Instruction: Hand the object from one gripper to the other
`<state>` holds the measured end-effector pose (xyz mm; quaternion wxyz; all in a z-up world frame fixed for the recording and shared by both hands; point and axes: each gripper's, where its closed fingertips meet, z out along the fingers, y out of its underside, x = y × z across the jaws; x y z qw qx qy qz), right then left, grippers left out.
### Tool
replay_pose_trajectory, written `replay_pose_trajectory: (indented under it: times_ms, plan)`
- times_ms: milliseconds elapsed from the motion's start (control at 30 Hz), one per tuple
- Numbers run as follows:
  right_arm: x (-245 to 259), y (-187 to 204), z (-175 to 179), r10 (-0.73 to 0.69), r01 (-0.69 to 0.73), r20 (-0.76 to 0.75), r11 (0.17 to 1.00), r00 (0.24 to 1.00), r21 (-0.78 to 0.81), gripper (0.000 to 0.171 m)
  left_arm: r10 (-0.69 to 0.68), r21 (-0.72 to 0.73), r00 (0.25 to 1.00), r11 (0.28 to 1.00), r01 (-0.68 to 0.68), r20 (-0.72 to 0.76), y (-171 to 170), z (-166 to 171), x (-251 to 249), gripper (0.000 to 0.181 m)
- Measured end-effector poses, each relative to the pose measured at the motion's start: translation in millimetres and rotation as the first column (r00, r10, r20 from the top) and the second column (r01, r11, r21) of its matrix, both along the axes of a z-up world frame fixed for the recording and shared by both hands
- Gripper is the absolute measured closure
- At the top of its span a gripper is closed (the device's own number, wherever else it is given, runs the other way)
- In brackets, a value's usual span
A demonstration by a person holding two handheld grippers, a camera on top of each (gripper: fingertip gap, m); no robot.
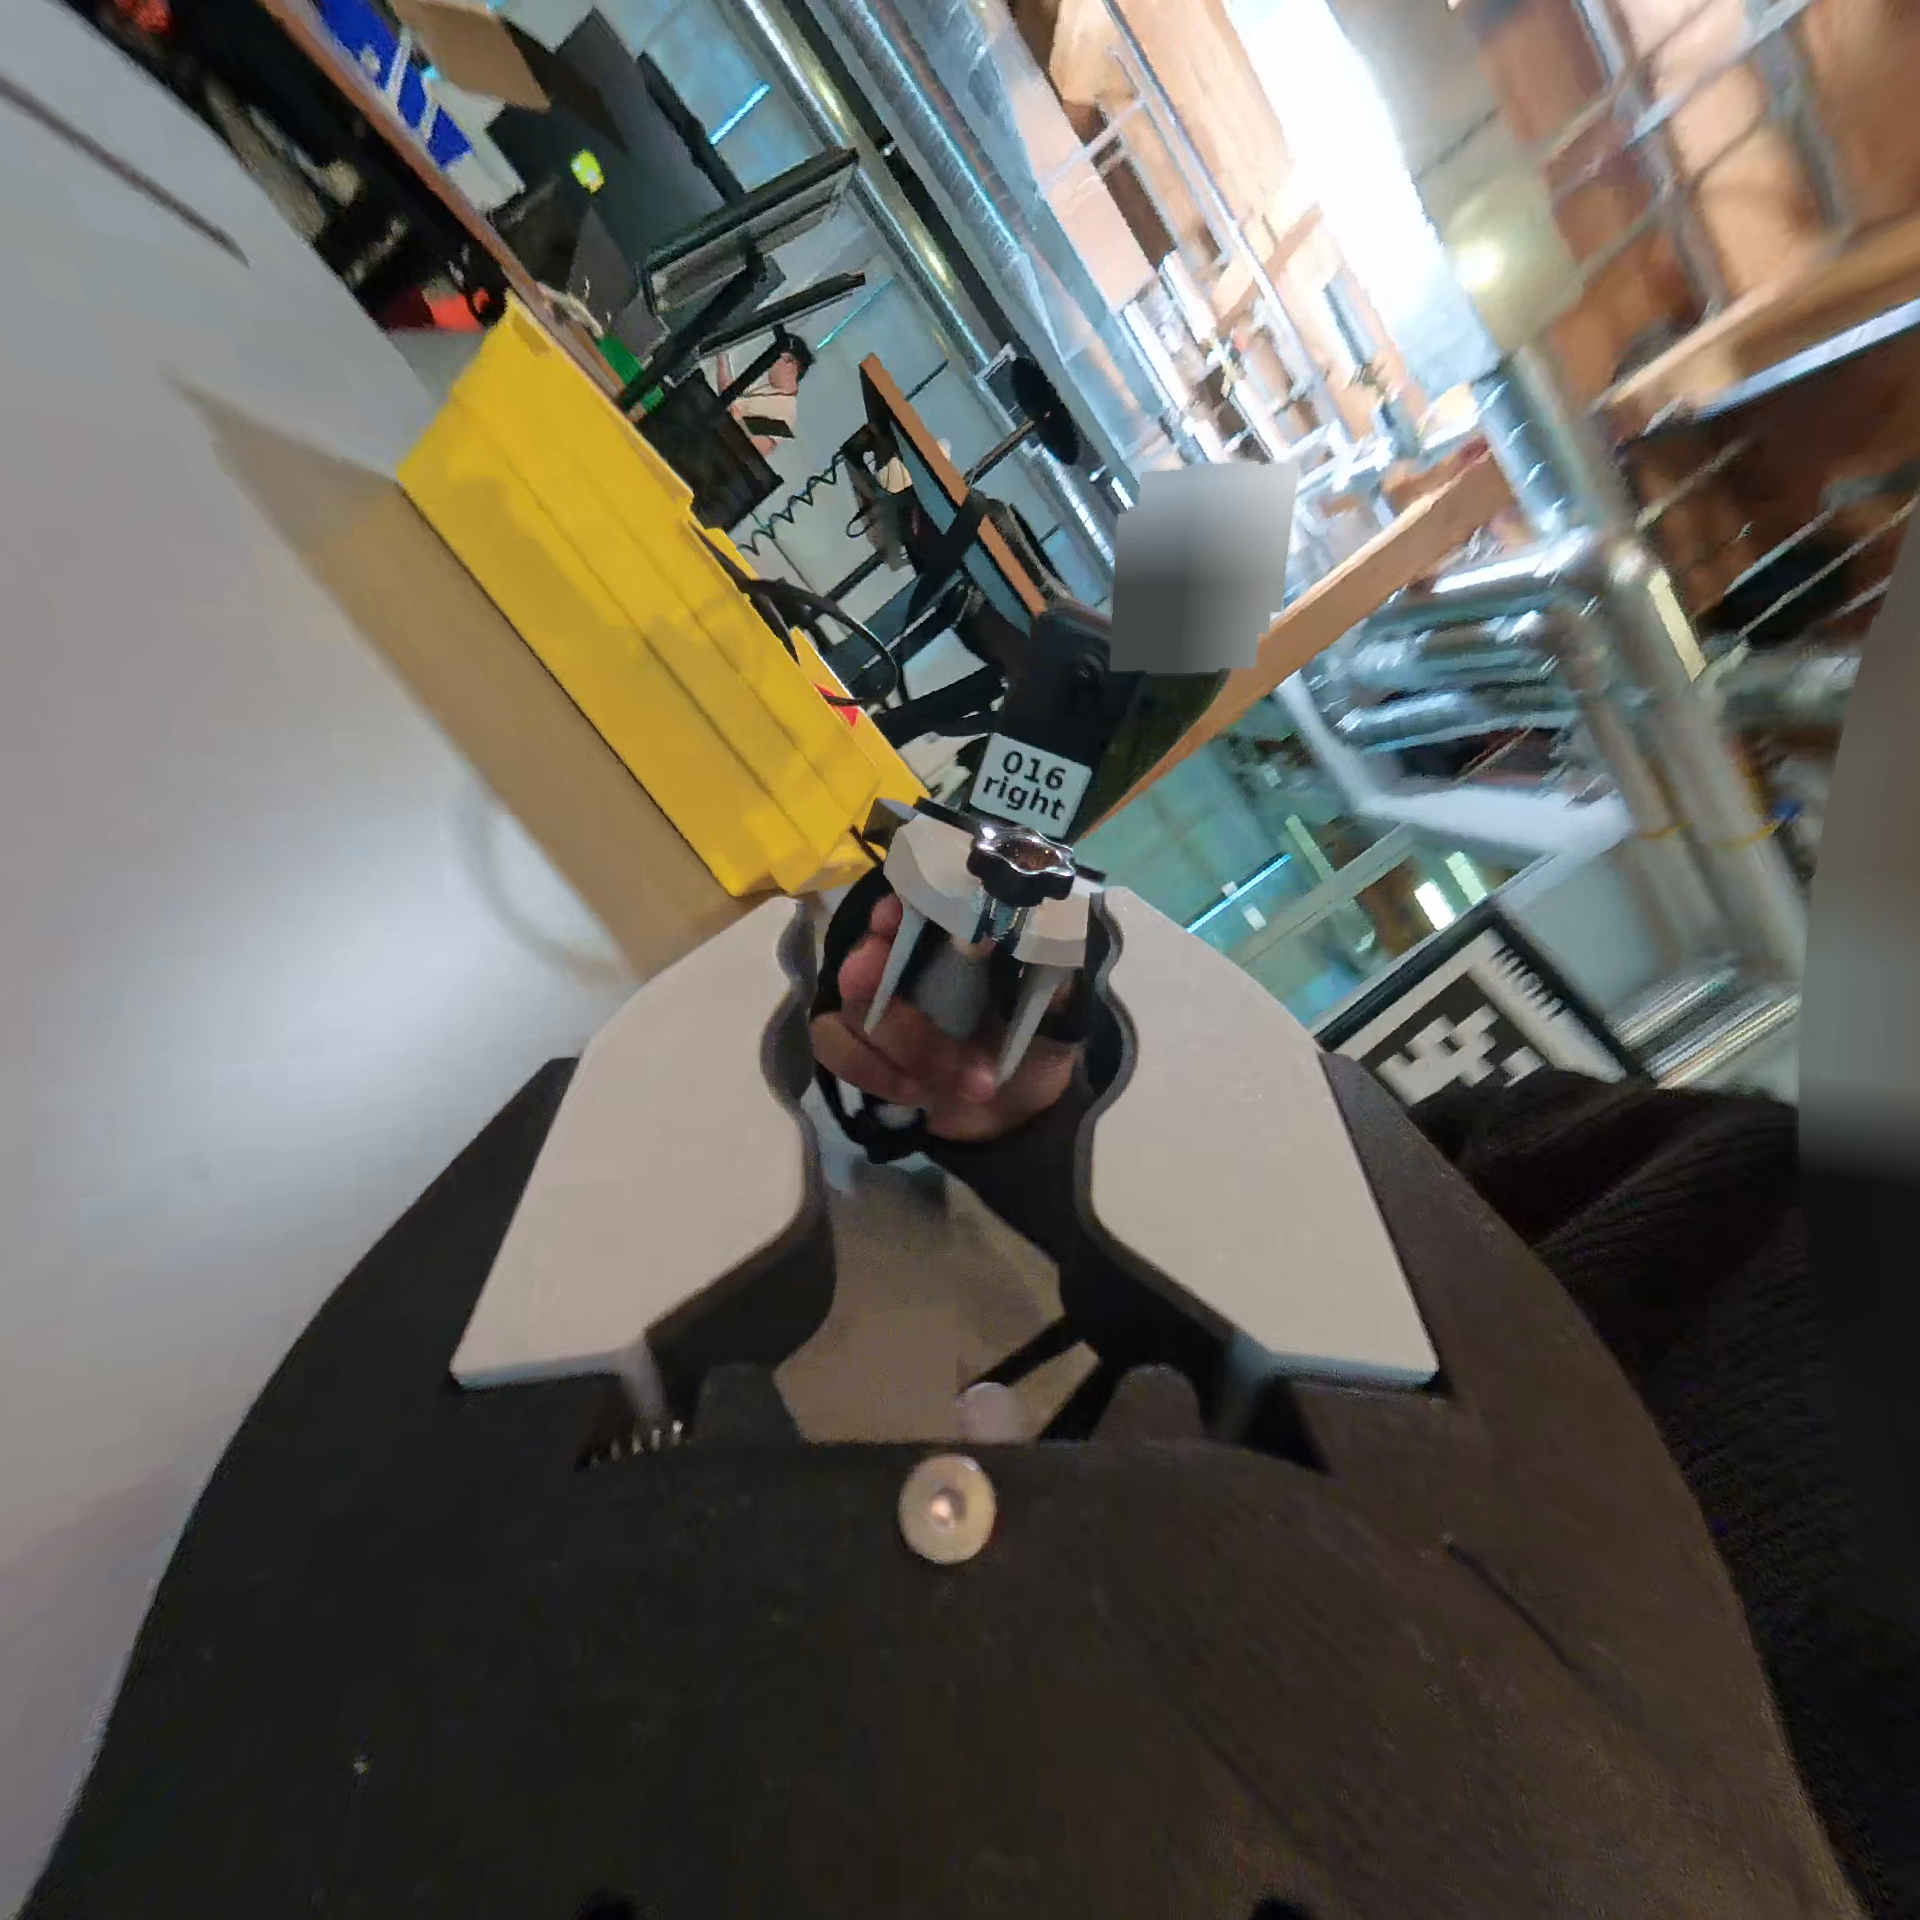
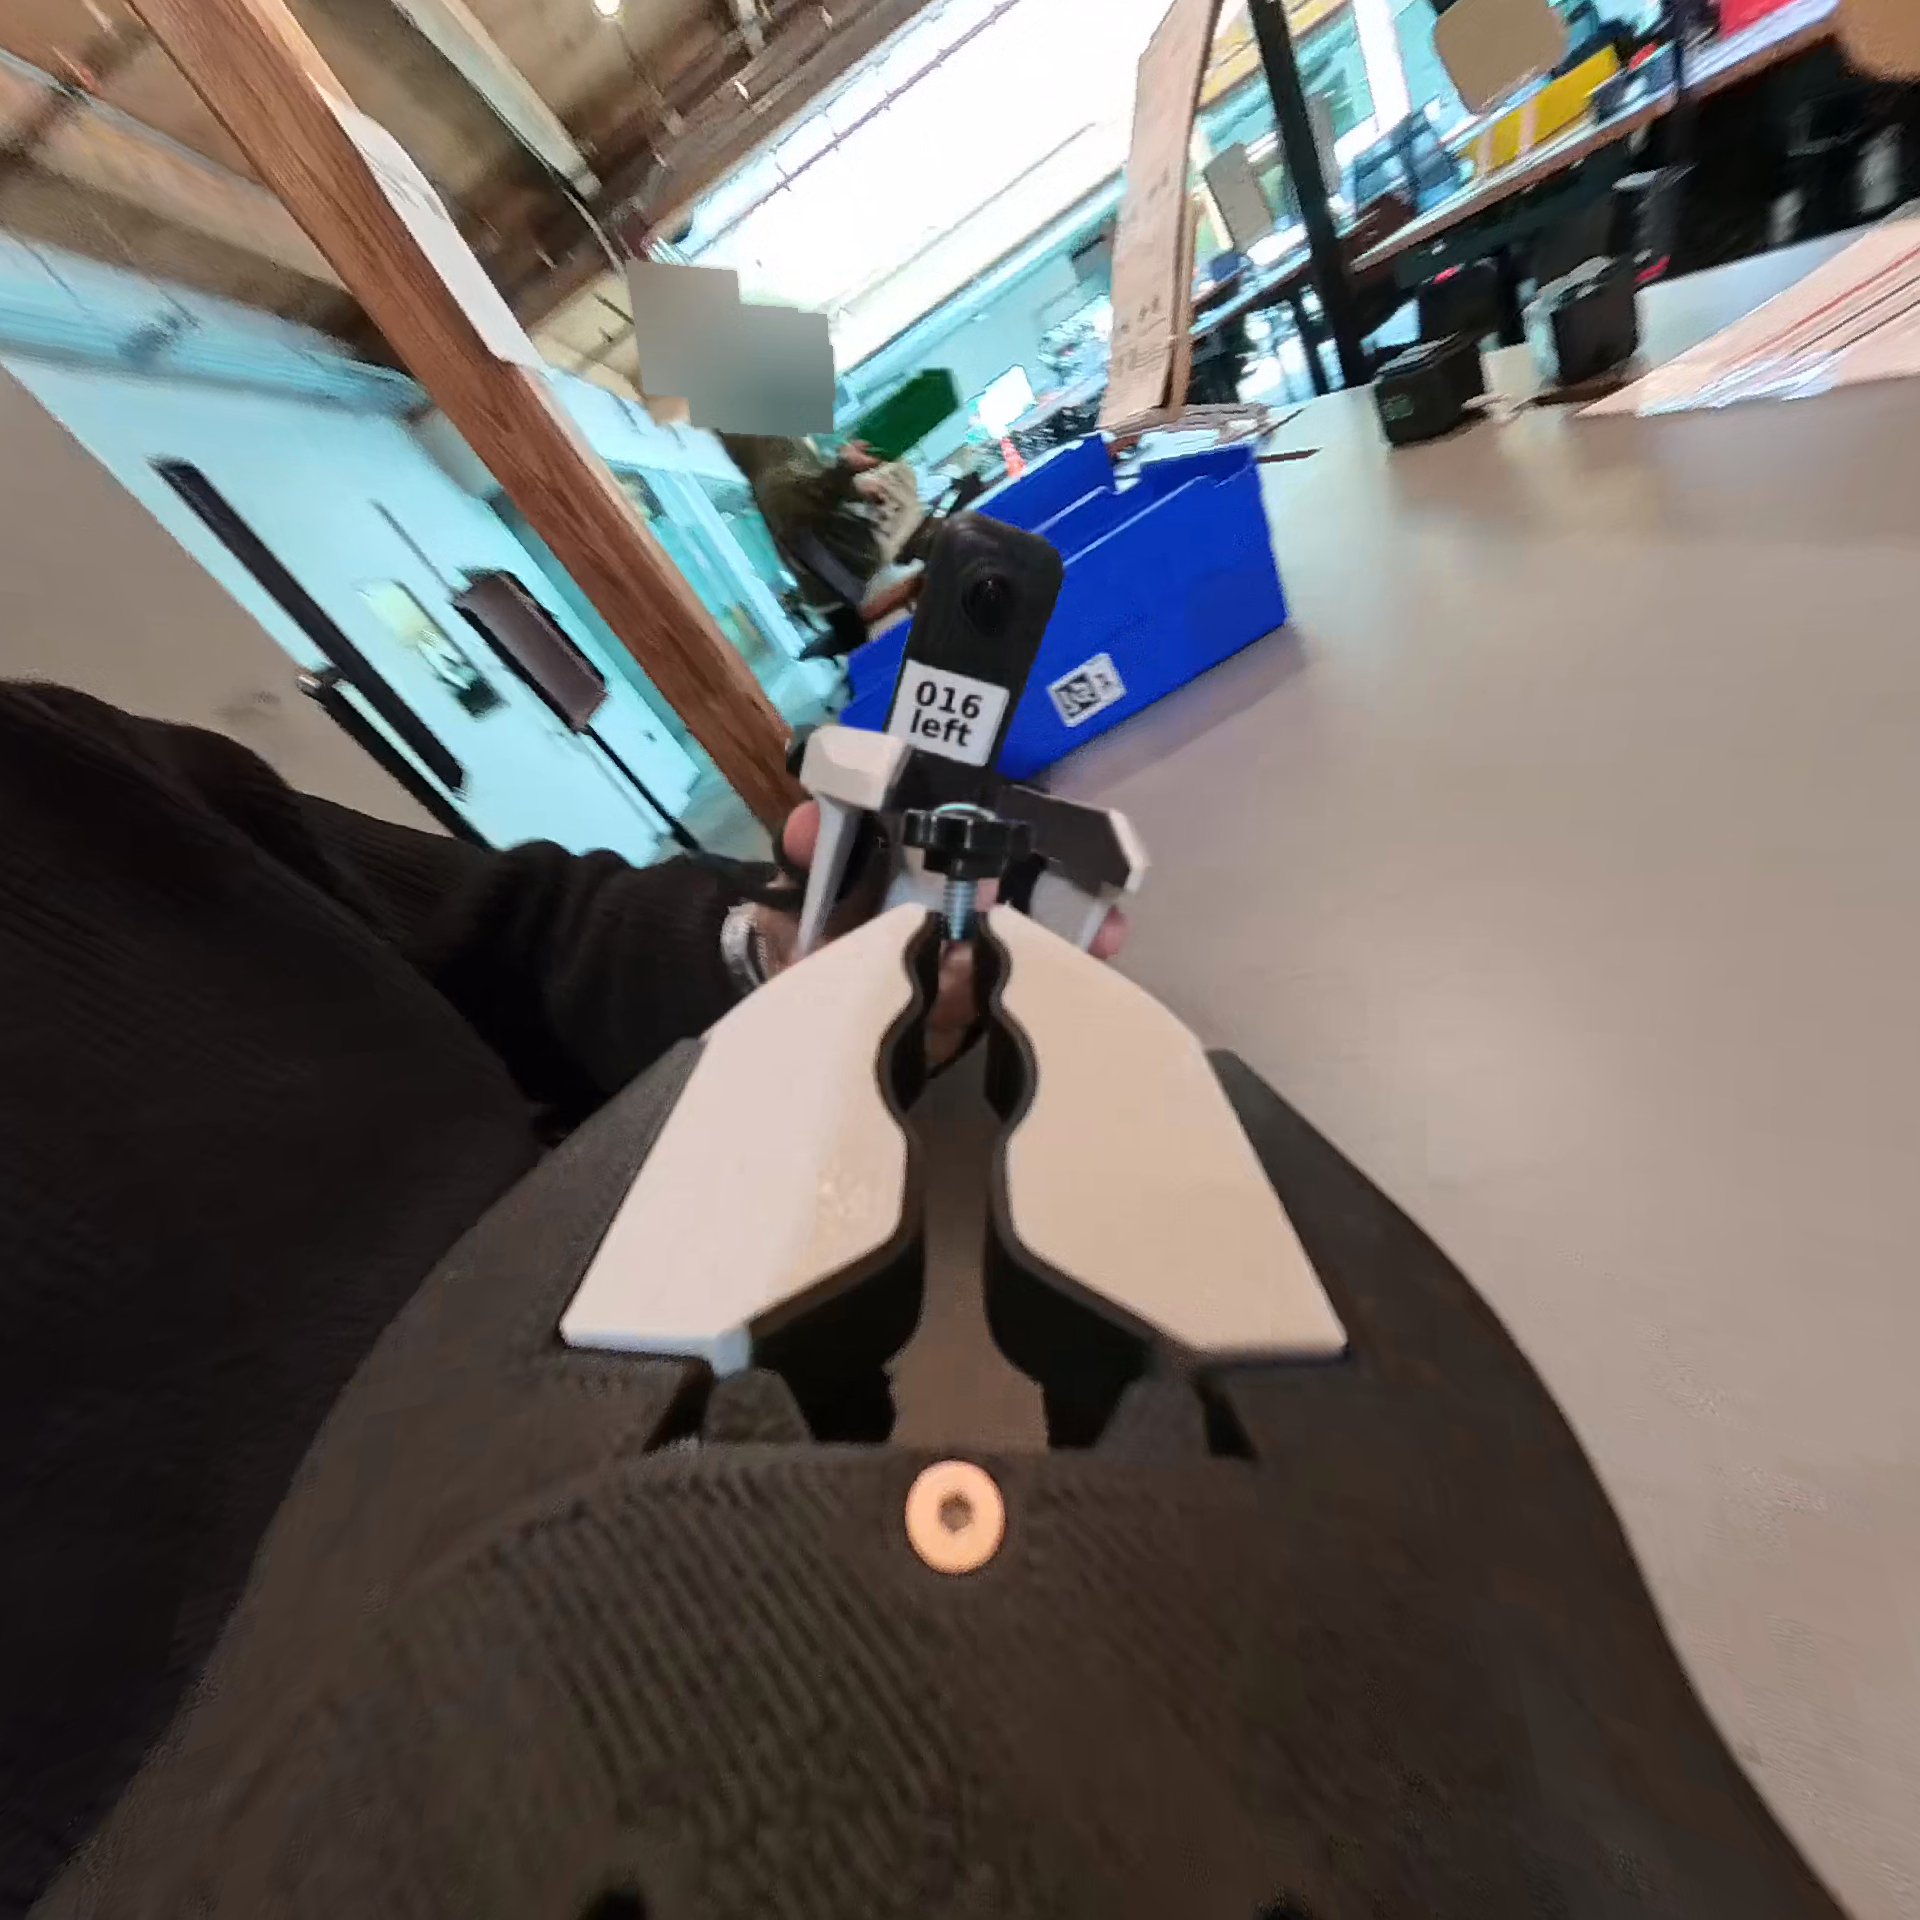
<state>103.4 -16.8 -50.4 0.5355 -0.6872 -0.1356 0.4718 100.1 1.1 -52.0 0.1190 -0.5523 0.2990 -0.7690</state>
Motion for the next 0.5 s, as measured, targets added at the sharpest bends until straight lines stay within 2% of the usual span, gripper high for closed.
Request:
replay_pose_trajectory:
  times_ms: [133, 267, 500]
  plan:
    - [-7.4, -6.6, 4.8, 0.091, -0.095, -0.102, 0.995, 0.991, -0.032, 0.165, 0.005, 0.180, 0.999, 0.984, -0.014, 0.052, -13.4, 9.2, -2.3, 0.132]
    - [-19.0, -13.3, 5.3, 0.160, -0.165, -0.114, 0.986, 0.981, -0.034, 0.166, -0.041, 0.212, 0.996, 0.977, 0.023, 0.084, -27.3, 13.6, -3.7, 0.134]
    - [-24.0, -15.5, 4.9, 0.187, -0.195, -0.146, 0.980, 0.971, -0.042, 0.166, -0.065, 0.252, 0.991, 0.967, 0.033, 0.119, -36.3, 19.3, -7.0, 0.150]
